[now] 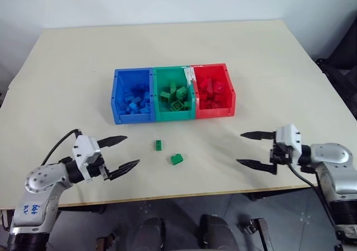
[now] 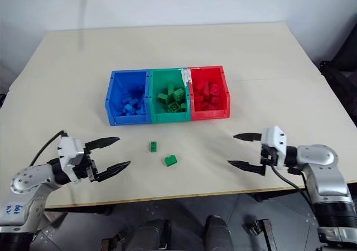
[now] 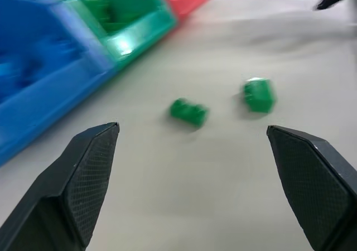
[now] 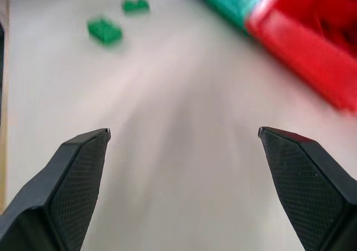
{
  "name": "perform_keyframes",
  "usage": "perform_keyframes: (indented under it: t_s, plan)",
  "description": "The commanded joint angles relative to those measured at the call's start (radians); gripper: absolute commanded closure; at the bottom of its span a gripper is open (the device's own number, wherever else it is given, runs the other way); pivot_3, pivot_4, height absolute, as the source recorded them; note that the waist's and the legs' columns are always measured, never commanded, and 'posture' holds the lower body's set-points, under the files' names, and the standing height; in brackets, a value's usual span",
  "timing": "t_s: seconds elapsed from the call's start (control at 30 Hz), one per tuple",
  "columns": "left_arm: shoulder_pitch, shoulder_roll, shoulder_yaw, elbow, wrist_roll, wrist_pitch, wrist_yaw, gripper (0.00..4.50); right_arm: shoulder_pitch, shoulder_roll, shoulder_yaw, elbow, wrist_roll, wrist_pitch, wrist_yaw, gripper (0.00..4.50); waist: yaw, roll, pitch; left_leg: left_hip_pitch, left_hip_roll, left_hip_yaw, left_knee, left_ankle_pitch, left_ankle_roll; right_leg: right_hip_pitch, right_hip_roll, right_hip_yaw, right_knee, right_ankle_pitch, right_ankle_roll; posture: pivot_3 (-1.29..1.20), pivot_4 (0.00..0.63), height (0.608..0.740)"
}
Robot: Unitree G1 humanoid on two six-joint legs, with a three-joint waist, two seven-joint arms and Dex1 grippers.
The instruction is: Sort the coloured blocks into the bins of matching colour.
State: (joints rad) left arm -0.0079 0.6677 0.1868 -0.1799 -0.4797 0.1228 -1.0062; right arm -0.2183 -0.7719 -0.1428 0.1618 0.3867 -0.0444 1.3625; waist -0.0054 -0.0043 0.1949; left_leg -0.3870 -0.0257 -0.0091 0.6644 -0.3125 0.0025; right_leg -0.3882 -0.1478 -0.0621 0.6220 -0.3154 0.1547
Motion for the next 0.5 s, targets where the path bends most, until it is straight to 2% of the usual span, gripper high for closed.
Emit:
perform_keyframes:
  t_s: [0.03,0.23,0.33,0.5]
  plan:
    - [-0.03,0.002,-0.016,0.002,0.007,-0.021,-0.021,0.0,-0.014,0.007,-0.009,-0.01,0.015,-0.051,0.011,0.04,-0.003,0.0,0.0,0.001,0.001,0.001,0.0,0.0,0.0,0.0,0.0,0.0,0.0,0.0,0.0,0.0,0.15,0.74]
    - [-0.018,-0.015,0.017,0.033,0.038,-0.083,0.016,0.0,-0.082,0.076,0.1,-0.102,0.027,0.041,-0.012,0.04,0.001,0.0,0.0,0.001,0.005,0.0,0.0,0.0,0.0,0.0,0.0,0.0,0.0,0.0,0.0,0.0,0.15,0.74]
    - [0.06,-0.01,0.075,0.019,0.031,-0.098,0.035,0.0,-0.189,0.148,0.268,-0.162,-0.022,0.187,-0.026,0.04,-0.005,0.0,0.0,0.001,0.005,0.0,0.001,0.0,0.0,0.0,0.0,0.0,0.0,0.0,0.0,0.0,0.15,0.74]
    - [0.195,-0.012,0.147,-0.037,0.02,-0.099,0.061,0.0,-0.314,0.271,0.422,-0.111,-0.1,0.222,-0.046,0.04,0.002,0.0,0.0,-0.001,0.005,-0.002,0.0,-0.001,-0.001,-0.002,0.0,-0.001,0.0,0.0,0.0,0.0,0.15,0.74]
